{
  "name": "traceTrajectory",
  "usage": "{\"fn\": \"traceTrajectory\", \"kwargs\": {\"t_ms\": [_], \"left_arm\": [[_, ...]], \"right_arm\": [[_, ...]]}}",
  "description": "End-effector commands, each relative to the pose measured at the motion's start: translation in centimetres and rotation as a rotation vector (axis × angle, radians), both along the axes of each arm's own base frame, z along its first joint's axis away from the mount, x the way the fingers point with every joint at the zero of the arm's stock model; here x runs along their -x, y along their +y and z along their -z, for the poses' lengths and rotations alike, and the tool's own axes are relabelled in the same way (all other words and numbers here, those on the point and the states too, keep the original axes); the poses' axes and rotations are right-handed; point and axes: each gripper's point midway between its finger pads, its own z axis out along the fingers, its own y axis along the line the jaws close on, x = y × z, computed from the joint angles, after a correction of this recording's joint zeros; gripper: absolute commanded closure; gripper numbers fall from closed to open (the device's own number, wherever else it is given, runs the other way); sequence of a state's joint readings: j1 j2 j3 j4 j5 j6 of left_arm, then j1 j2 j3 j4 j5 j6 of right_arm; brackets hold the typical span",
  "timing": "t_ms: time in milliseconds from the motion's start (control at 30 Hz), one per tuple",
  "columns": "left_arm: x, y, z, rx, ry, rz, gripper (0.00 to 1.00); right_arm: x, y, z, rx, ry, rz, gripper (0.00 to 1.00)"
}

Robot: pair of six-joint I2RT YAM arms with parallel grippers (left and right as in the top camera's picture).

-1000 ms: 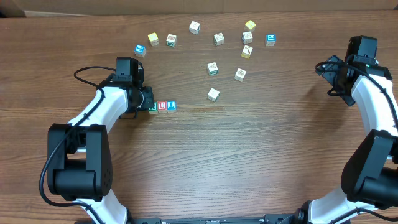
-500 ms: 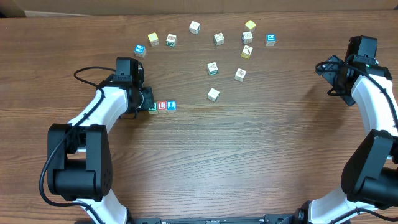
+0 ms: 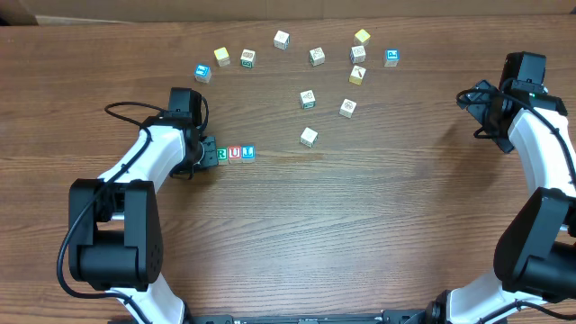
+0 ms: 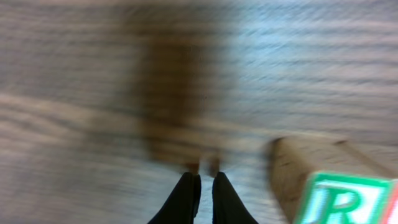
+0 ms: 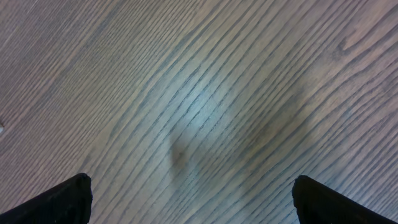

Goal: Form a horizontal line
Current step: 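Hold the left gripper against the R block to align the row, then lift the left gripper away from the blocks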

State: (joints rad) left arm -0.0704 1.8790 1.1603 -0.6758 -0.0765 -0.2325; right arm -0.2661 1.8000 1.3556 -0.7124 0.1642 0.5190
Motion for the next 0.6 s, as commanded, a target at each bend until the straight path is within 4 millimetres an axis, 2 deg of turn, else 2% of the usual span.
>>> {"fn": "traceTrajectory", "kwargs": {"t_ms": [0,67,167,233,333,400,500,567], "left_arm": [[-1.5,2.6,-2.0,-0.139,-0.030,-0.027,0.91],[-3.1,3.7,-4.4,-0.175,-0.068,-0.049,0.91],[-6.5,4.6,-9.4,-0.183,-0.169,-0.074,0.86],[-8.8,5.0,-13.7,-0.177,-0.262,-0.091,0.85],[-12.2,4.6,-21.4,-0.148,-0.441,-0.064,0.81],[-13.5,4.2,-26.5,-0.141,-0.557,-0.059,0.79],[-14.6,2.4,-32.5,-0.102,-0.712,-0.023,0.62],[-15.3,0.2,-35.0,-0.025,-0.791,0.031,0.48]], "right_arm": [[-0.3,-0.3,-1.2,0.020,-0.026,0.001,0.00],[-0.3,-0.3,-1.2,0.020,-0.026,0.001,0.00],[-0.3,-0.3,-1.2,0.020,-0.026,0.001,0.00],[-0.3,-0.3,-1.2,0.020,-0.026,0.001,0.00],[-0.3,-0.3,-1.2,0.020,-0.026,0.001,0.00],[-0.3,-0.3,-1.2,0.020,-0.026,0.001,0.00],[-0.3,-0.3,-1.2,0.020,-0.026,0.001,0.00],[-0.3,-0.3,-1.2,0.020,-0.026,0.002,0.00]]}}
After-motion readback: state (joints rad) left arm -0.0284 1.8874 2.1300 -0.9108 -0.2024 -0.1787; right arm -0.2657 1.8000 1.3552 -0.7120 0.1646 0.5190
